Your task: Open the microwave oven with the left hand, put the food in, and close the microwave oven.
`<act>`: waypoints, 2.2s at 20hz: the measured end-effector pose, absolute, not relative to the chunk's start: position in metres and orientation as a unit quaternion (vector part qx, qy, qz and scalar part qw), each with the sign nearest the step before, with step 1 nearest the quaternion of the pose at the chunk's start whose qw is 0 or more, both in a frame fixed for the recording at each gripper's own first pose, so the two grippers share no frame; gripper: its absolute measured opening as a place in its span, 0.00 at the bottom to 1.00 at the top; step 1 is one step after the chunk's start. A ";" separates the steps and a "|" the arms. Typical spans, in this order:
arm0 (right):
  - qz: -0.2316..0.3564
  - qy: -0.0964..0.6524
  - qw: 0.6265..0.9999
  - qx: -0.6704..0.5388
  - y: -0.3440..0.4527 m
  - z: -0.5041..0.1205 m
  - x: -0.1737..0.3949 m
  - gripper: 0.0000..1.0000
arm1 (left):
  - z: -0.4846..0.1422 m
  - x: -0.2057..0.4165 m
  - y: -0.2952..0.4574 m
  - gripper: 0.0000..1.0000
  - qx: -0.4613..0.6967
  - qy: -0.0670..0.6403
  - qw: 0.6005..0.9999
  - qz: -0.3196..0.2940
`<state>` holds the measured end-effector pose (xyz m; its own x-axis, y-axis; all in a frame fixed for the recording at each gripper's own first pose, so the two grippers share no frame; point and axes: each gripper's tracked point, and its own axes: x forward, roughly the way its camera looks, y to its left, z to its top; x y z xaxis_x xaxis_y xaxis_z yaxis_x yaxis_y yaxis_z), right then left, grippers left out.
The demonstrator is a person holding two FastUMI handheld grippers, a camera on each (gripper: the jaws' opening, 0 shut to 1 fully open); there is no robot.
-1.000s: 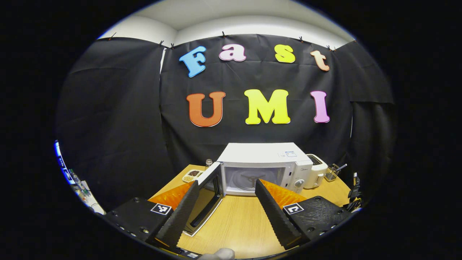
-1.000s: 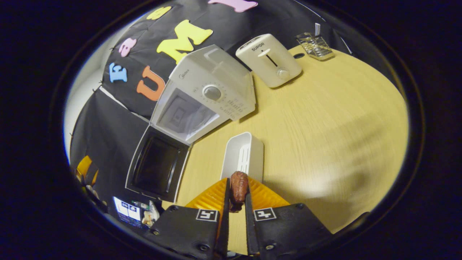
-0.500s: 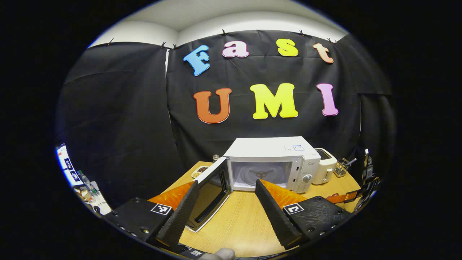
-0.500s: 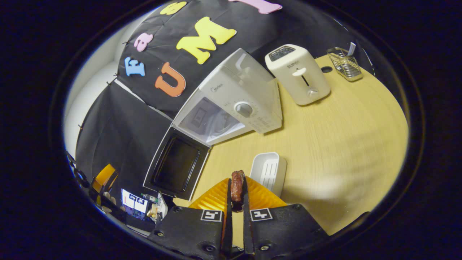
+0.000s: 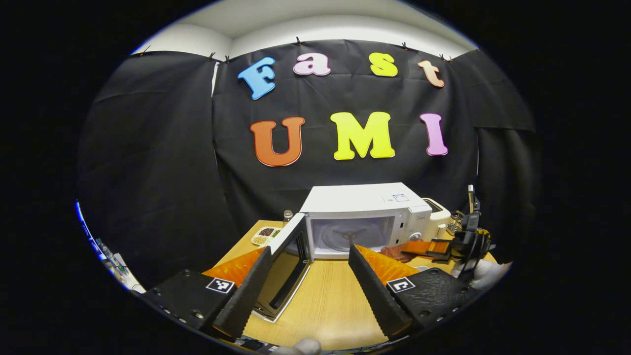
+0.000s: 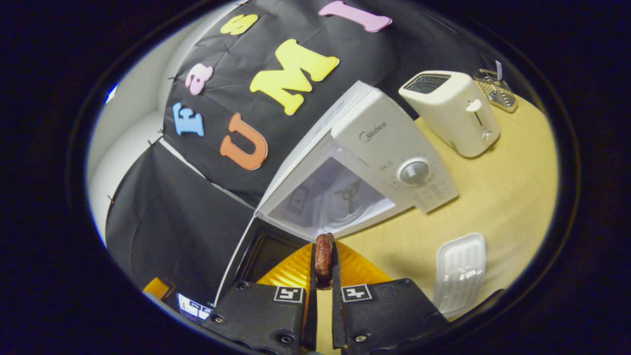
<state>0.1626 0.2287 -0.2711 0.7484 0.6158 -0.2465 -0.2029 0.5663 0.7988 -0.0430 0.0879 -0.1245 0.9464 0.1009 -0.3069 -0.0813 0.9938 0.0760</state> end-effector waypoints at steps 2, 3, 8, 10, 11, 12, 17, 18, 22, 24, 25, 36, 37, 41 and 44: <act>0.231 0.235 0.835 0.441 0.264 -0.266 0.181 0.15 | -0.130 -0.045 0.104 0.96 0.032 0.165 0.985 0.046; 0.225 0.223 0.835 0.450 0.278 -0.265 0.190 0.14 | -0.131 -0.044 0.115 0.96 0.034 0.164 0.984 0.052; 0.166 0.149 0.846 0.484 0.324 -0.269 0.232 0.15 | -0.148 -0.042 0.142 0.96 0.040 0.177 0.983 0.037; 0.130 0.131 0.847 0.499 0.332 -0.279 0.247 0.15 | -0.155 -0.039 0.153 0.96 0.045 0.178 0.983 0.030; 0.113 0.119 0.847 0.505 0.333 -0.283 0.256 0.14 | -0.160 -0.039 0.158 0.96 0.046 0.183 0.982 0.028; 0.100 0.113 0.846 0.512 0.336 -0.288 0.265 0.15 | -0.163 -0.039 0.163 0.96 0.045 0.185 0.981 0.025; 0.027 0.117 0.839 0.530 0.342 -0.333 0.309 0.15 | -0.173 -0.040 0.179 0.96 0.038 0.189 0.981 0.010; 0.014 0.112 0.838 0.535 0.343 -0.337 0.315 0.15 | -0.174 -0.039 0.184 0.96 0.044 0.189 0.981 0.012; -0.015 0.105 0.844 0.526 0.342 -0.357 0.333 0.15 | -0.184 -0.038 0.195 0.96 0.052 0.191 0.980 0.007; -0.021 0.095 0.857 0.506 0.337 -0.357 0.340 0.07 | -0.186 -0.037 0.198 0.96 0.048 0.193 0.980 0.006; -0.028 0.098 0.871 0.481 0.335 -0.360 0.342 0.17 | -0.187 -0.037 0.199 0.96 0.045 0.193 0.980 0.006; -0.048 0.092 0.944 0.312 0.311 -0.363 0.344 0.83 | -0.193 -0.036 0.197 0.96 0.063 0.196 0.979 0.004; -0.047 0.097 0.948 0.299 0.310 -0.364 0.342 0.89 | -0.193 -0.035 0.193 0.96 0.065 0.196 0.978 0.001; -0.048 0.077 0.960 0.265 0.293 -0.344 0.334 0.98 | -0.189 -0.033 0.185 0.96 0.070 0.191 0.979 -0.005; -0.034 0.072 0.966 0.248 0.282 -0.326 0.317 0.99 | -0.187 -0.031 0.181 0.96 0.067 0.185 0.980 -0.008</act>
